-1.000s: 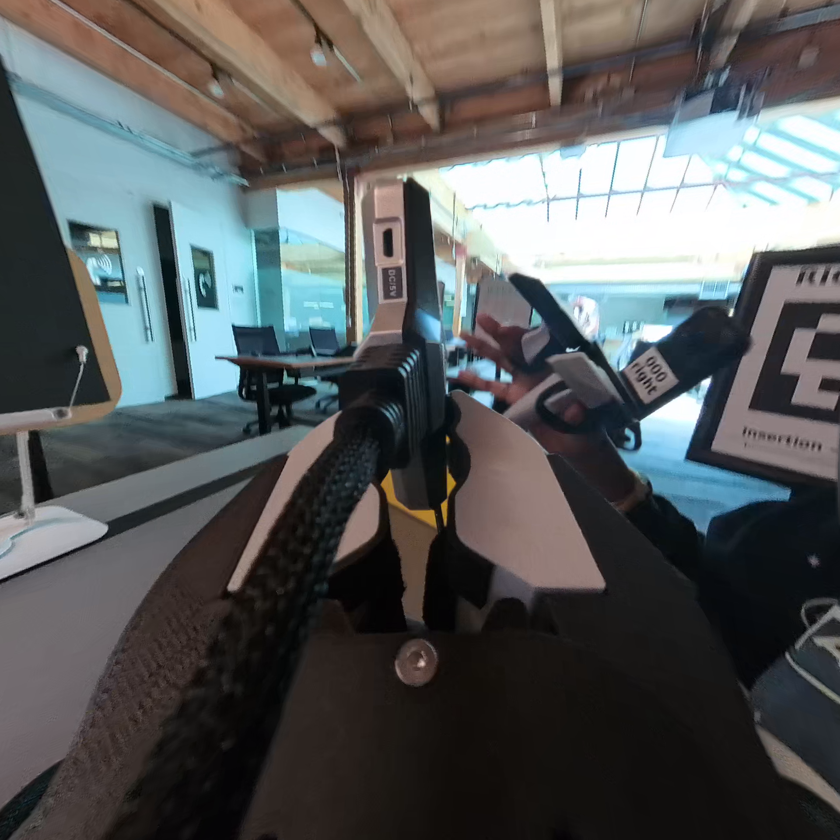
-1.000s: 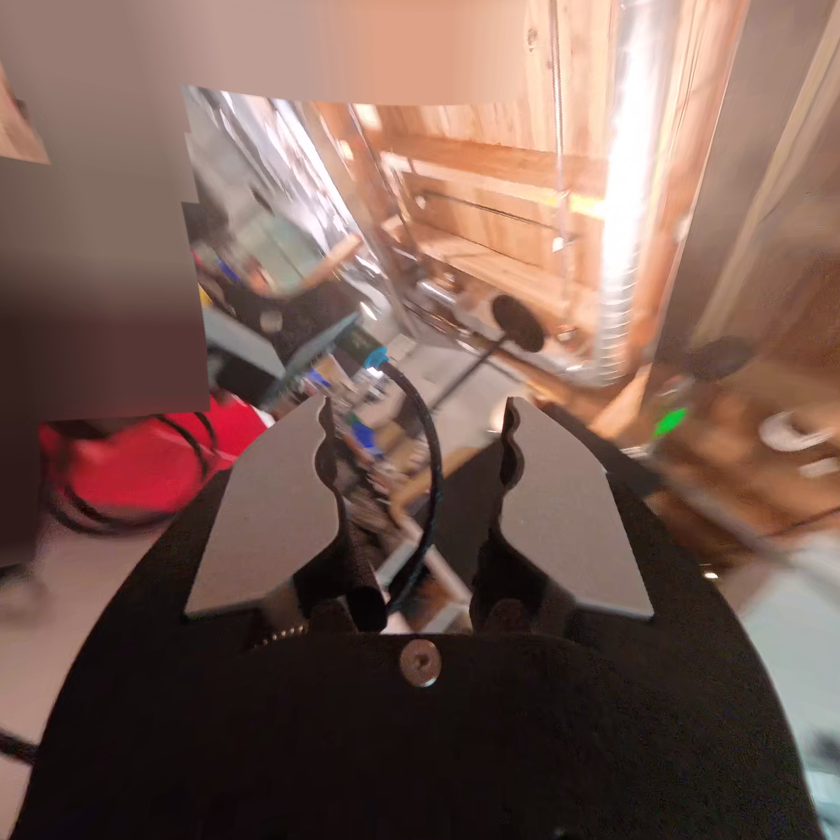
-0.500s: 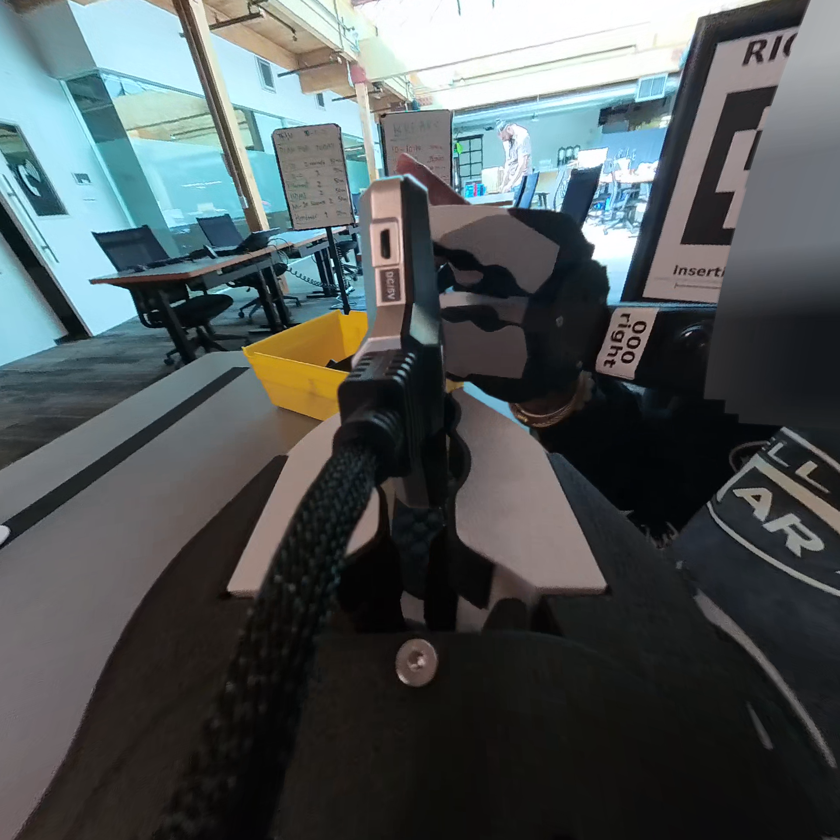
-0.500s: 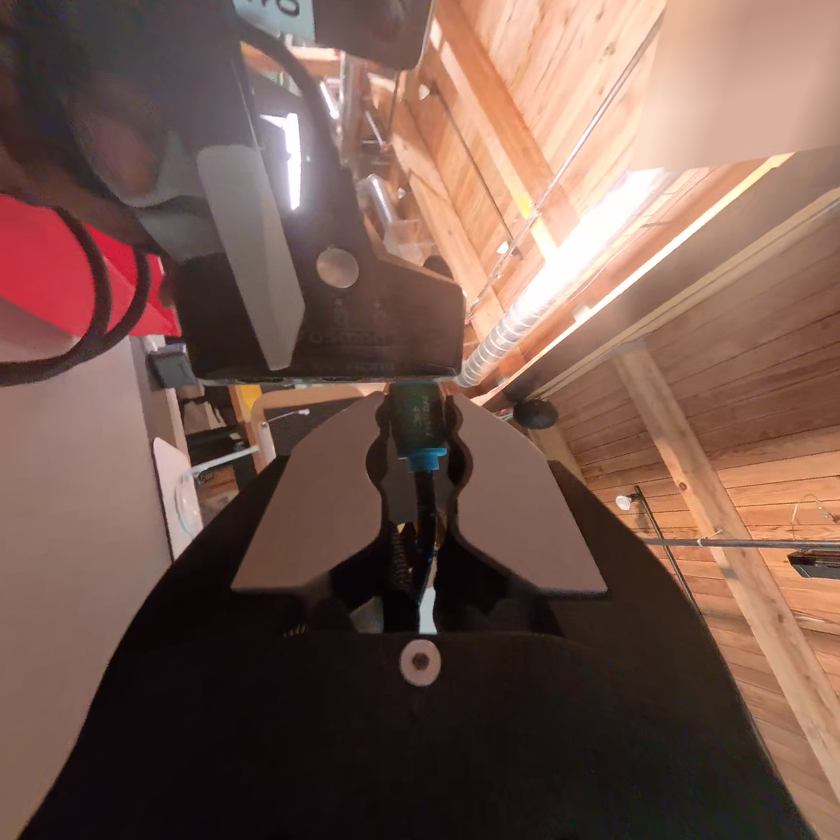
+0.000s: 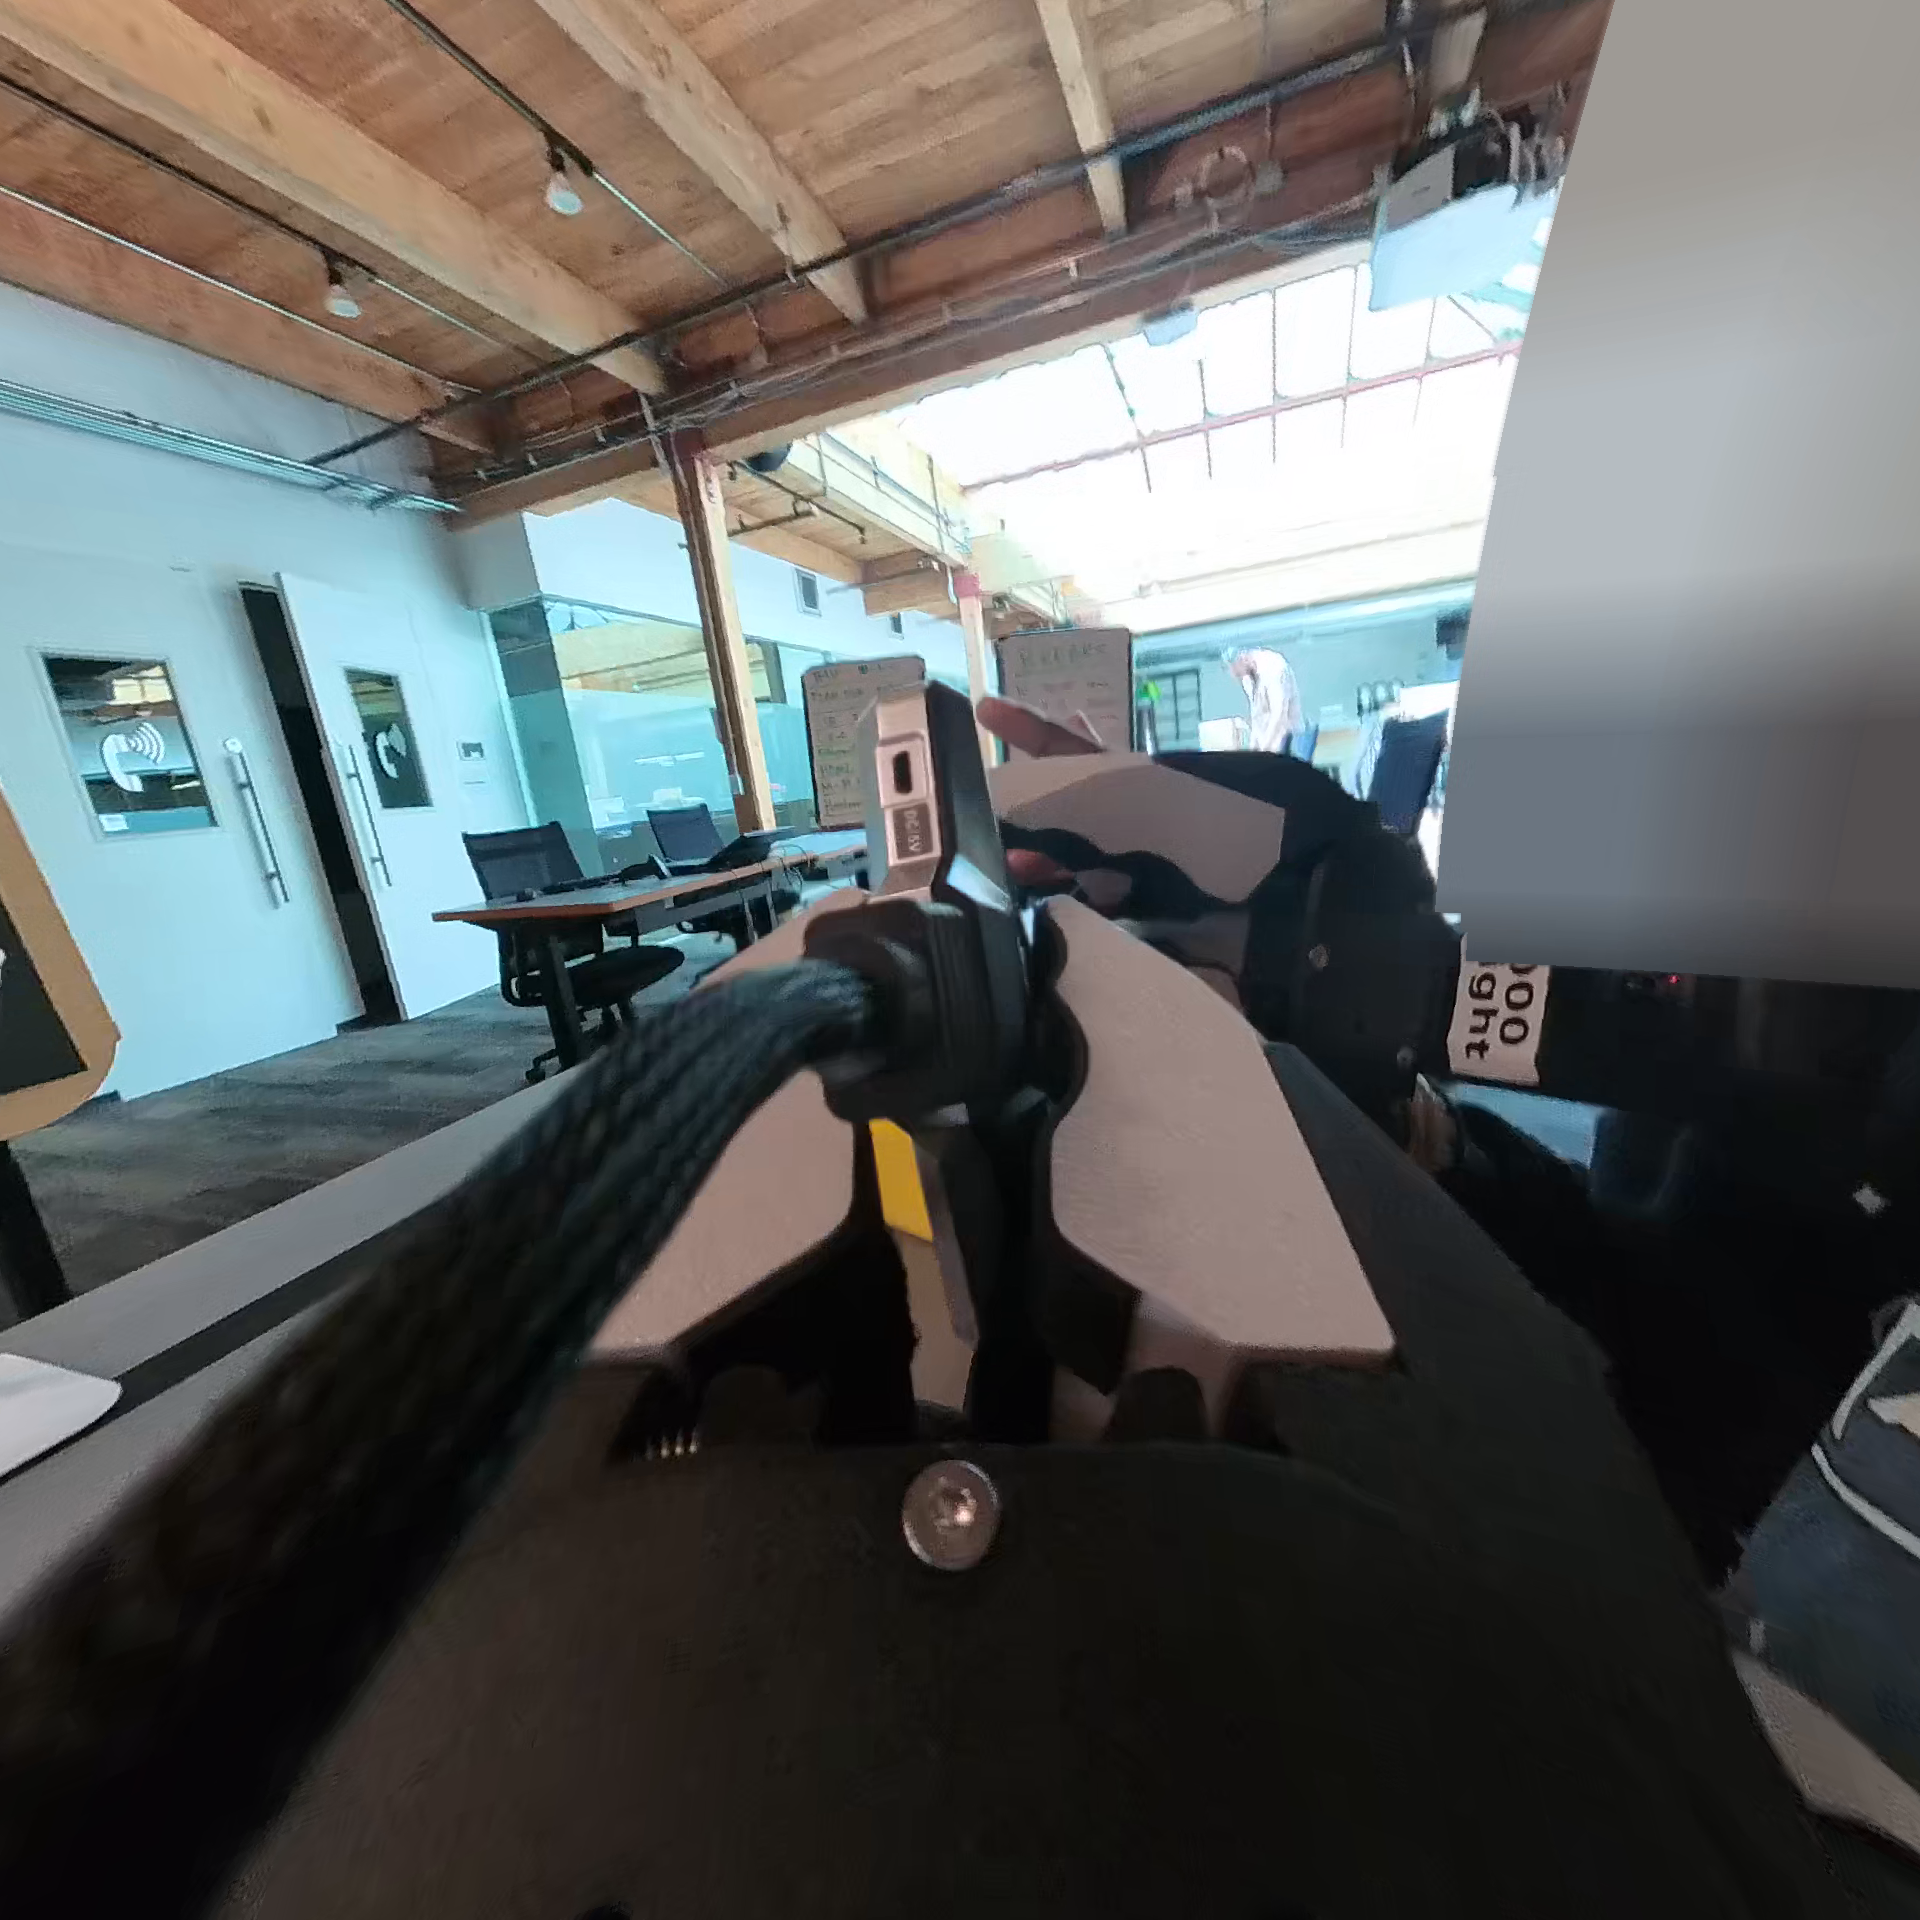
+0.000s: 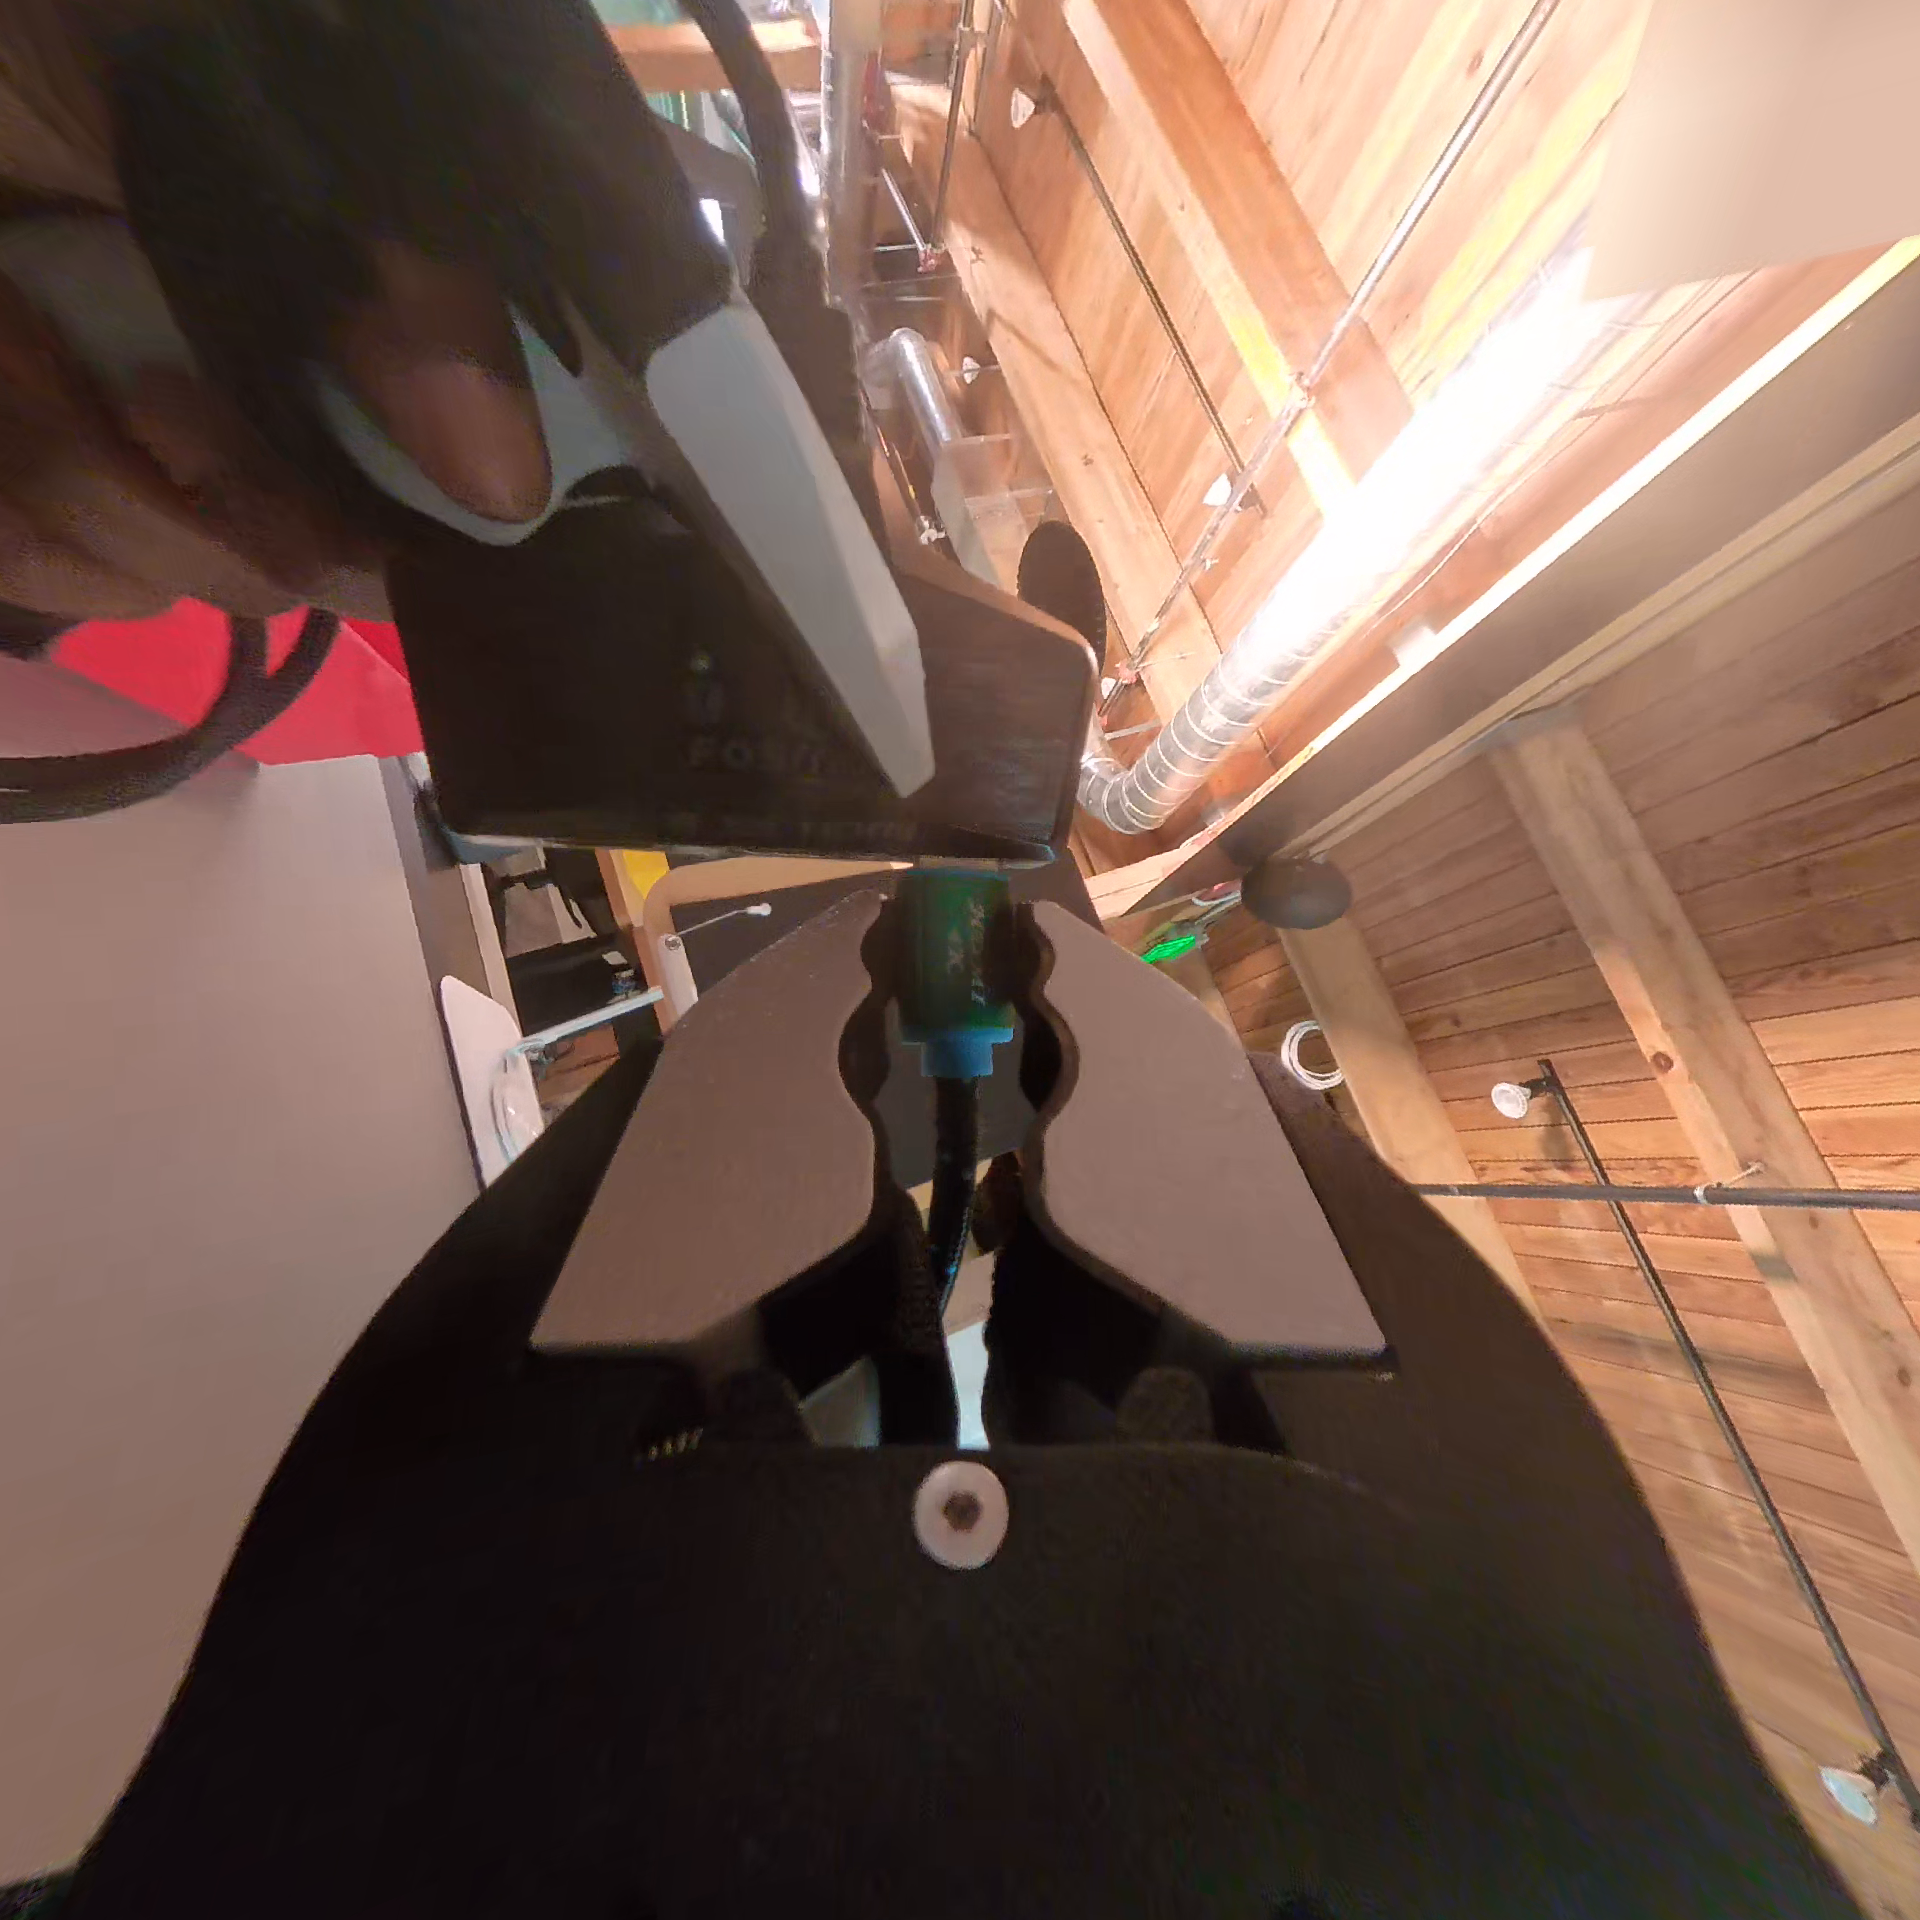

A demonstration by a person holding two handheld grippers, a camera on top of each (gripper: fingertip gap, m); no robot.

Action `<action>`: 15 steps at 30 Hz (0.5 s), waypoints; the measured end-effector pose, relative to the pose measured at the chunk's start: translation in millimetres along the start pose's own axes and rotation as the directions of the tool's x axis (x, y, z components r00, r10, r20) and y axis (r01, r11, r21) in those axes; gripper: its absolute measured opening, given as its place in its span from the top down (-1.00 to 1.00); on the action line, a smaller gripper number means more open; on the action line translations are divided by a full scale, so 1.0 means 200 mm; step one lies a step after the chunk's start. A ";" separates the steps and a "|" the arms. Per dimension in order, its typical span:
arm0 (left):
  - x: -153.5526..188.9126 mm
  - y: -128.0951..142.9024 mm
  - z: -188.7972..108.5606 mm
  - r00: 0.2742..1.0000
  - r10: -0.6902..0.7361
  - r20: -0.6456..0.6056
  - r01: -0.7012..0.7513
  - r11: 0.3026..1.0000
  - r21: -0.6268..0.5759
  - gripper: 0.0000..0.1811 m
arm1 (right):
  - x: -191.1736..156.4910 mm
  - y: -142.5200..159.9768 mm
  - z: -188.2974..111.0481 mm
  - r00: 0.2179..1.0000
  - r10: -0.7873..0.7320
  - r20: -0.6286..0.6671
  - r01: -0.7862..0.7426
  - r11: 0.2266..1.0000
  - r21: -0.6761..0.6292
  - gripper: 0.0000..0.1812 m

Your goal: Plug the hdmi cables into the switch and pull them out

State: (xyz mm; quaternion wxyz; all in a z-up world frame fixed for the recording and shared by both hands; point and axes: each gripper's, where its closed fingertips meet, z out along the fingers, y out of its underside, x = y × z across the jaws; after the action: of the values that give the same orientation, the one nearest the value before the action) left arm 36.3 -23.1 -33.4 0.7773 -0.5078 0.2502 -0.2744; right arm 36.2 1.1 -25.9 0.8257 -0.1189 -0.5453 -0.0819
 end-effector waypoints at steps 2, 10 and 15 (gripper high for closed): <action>0.00 -0.02 0.00 0.999 -0.034 0.009 0.034 0.999 0.038 0.72 | 0.00 0.00 0.01 1.000 0.015 0.009 -0.015 1.000 0.022 0.77; 0.01 -0.07 -0.02 0.999 -0.031 0.023 0.028 0.996 0.090 0.75 | 0.02 -0.03 0.01 0.998 0.049 0.039 -0.053 0.992 0.111 0.76; -0.19 -0.57 -0.41 0.965 -0.012 0.262 -0.117 0.874 0.472 0.79 | 0.04 0.50 -0.02 0.970 0.242 0.026 -0.228 0.941 -0.251 0.77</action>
State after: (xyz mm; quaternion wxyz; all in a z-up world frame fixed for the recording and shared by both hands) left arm -65.2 -88.2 47.1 0.9122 -0.3219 0.0850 -0.2389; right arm 68.6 95.5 -30.0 0.7928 -0.2869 -0.5357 -0.0462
